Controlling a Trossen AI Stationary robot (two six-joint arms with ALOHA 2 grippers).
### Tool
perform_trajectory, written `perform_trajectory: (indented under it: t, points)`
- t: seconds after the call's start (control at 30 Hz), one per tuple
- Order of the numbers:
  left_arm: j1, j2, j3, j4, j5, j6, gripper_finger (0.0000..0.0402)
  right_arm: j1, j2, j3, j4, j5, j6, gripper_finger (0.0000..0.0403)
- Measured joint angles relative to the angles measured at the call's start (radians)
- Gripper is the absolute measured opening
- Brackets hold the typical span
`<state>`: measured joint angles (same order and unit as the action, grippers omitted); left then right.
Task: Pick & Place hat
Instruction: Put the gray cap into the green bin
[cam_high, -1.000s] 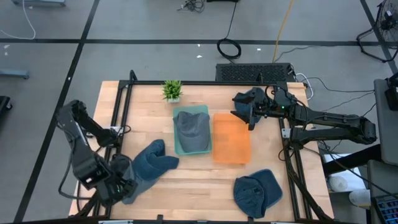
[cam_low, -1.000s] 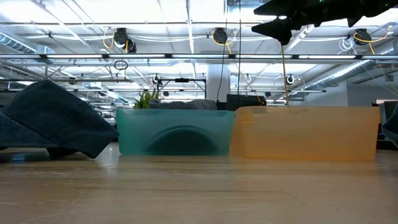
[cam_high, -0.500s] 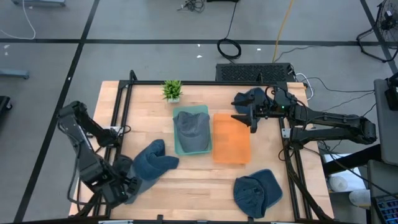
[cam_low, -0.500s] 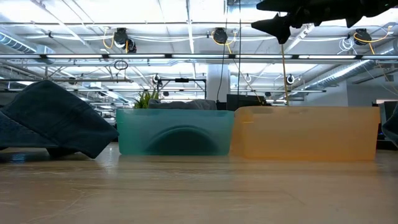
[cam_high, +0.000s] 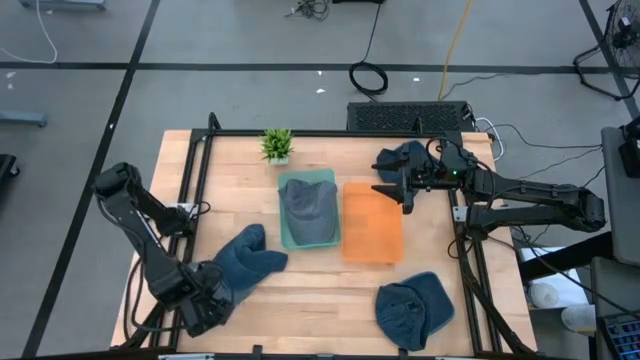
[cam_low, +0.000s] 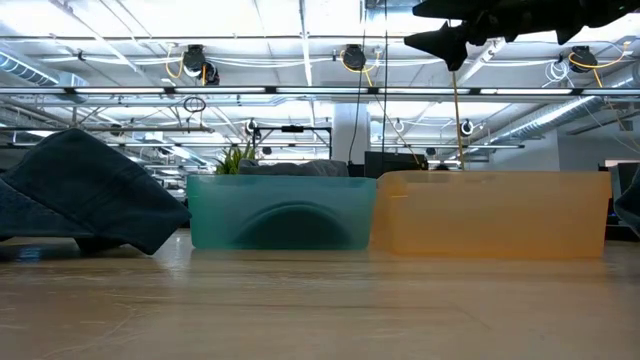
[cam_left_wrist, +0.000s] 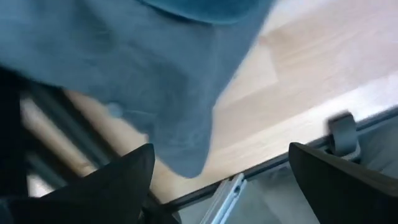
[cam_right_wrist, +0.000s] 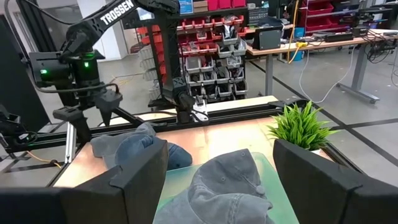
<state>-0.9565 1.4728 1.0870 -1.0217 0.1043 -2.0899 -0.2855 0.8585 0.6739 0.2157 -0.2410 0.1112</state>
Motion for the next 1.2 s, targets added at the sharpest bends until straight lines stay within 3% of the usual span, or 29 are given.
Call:
perform_trajectory:
  t: [0.33,0.47,0.63,1.2]
  points:
    - [0.001,0.0,-0.084,0.02,0.001,0.015,0.0379,0.0,0.0,0.0,0.0,0.0,-0.003,0.0279]
    - [0.01,0.0,-0.111,0.043,0.055,0.044,0.0379,0.0,0.0,0.0,0.0,0.0,-0.003,0.0279]
    - [0.012,0.0,-0.112,0.032,-0.016,0.038,0.0379,0.0,0.0,0.0,0.0,0.0,0.0,0.0279]
    - [0.07,0.0,-0.112,0.029,-0.018,0.153,0.0379,0.0,0.0,0.0,-0.003,0.003,-0.077,0.0279]
